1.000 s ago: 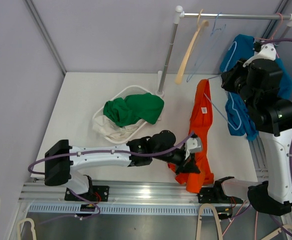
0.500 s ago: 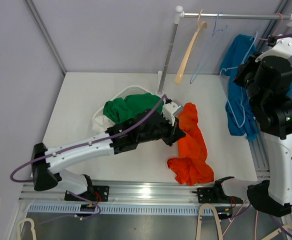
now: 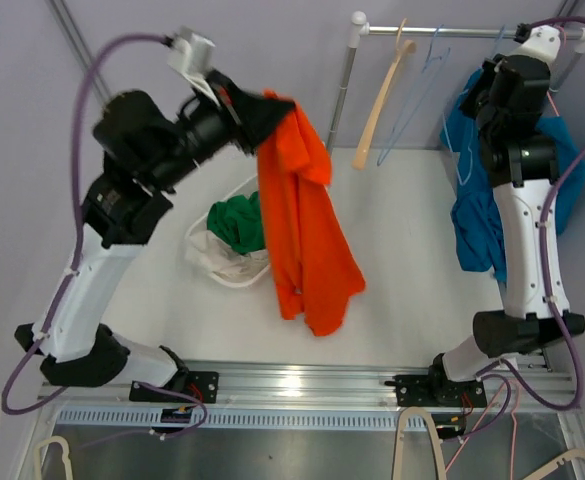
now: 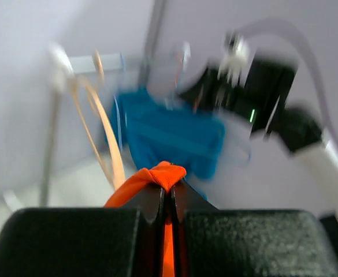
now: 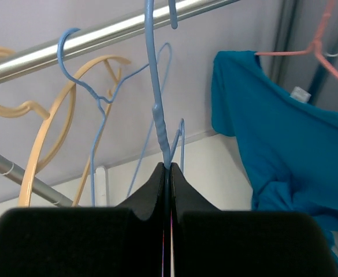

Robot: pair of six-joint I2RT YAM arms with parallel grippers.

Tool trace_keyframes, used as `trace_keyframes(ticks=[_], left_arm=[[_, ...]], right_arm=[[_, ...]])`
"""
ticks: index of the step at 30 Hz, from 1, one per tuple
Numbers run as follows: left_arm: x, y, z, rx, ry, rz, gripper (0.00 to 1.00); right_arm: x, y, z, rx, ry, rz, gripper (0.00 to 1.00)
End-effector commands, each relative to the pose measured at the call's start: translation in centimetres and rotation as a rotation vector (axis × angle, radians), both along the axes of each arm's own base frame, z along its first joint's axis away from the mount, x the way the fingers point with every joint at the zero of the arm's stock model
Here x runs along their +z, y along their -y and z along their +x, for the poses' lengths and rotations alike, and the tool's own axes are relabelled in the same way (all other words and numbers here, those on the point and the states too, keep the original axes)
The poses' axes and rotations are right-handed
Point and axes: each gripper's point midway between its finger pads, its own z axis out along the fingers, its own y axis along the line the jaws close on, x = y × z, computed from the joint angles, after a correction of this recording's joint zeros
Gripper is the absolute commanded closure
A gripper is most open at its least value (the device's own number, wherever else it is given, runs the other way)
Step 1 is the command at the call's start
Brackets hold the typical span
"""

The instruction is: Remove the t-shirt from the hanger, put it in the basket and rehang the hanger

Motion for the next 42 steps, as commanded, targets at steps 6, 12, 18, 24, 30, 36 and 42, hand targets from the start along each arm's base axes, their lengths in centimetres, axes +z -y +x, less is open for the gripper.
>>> trace_keyframes(ticks=[6, 12, 18, 24, 30, 36, 42], left_arm=[[18.0, -7.5, 3.4, 0.174, 0.449, -0.305, 0.99], [11.0, -8.3, 8.8, 0.226, 0.311, -0.226, 0.99], [6.1, -7.7, 9.8, 0.217, 0.252, -0.177, 0.99], [6.7, -8.0, 9.6, 0.224, 0.246, -0.163, 0.99], [5.0, -8.7, 9.8, 0.268, 0.196, -0.155, 0.99], [1.6, -9.1, 8.3, 0.257, 0.152, -0.149, 0.99], [6.6, -9.2, 6.2, 0.216, 0.231, -0.157, 0.99]], right_arm=[[6.0, -2.9, 5.5, 0.181, 0.258, 0.038, 1.00], [7.2, -2.0, 8.3, 0.146, 0.292, 0.006, 1.00], [6.0, -0.6, 10.3, 0.100, 0.280, -0.001, 1.00], [5.1, 0.8, 10.7, 0.073, 0.261, 0.002, 1.00], [4.1, 0.1, 9.1, 0.115, 0.210, 0.028, 1.00], [5.1, 1.0, 6.4, 0.087, 0.205, 0.022, 1.00], [6.2, 1.5, 4.0, 0.058, 0.212, 0.039, 1.00]])
